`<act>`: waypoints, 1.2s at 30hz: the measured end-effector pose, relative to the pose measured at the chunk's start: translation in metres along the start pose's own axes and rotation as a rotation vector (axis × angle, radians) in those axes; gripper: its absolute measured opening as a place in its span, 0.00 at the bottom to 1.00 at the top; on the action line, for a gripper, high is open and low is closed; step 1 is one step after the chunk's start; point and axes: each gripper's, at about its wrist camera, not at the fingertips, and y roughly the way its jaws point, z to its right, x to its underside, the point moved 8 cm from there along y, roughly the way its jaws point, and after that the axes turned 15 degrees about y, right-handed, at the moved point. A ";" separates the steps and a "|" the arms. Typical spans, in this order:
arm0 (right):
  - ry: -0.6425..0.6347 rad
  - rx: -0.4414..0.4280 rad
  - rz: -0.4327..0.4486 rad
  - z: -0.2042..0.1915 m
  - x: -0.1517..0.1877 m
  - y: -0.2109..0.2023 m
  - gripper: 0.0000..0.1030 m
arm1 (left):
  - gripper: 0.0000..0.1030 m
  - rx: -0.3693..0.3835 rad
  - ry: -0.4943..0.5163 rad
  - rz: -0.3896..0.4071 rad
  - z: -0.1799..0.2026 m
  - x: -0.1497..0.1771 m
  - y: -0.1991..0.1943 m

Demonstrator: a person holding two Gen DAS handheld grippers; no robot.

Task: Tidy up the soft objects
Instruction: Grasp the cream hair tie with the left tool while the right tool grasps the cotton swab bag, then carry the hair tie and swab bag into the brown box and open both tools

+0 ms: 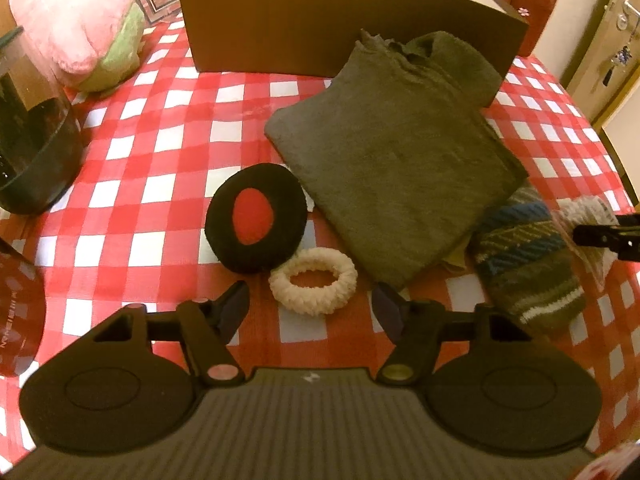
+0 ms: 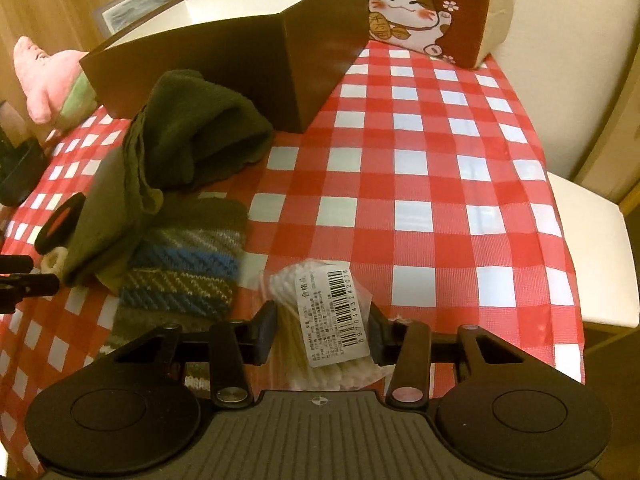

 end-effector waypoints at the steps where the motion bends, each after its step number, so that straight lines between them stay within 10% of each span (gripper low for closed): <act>1: 0.003 -0.002 0.000 0.000 0.000 0.000 0.45 | 0.56 0.003 -0.007 -0.003 -0.001 0.000 0.002; 16: -0.037 -0.007 0.005 0.000 0.004 0.000 0.45 | 0.17 0.028 -0.011 0.002 0.000 0.004 0.005; 36: -0.137 0.019 0.036 -0.012 0.009 -0.015 0.31 | 0.16 0.040 0.029 0.063 -0.008 -0.013 -0.042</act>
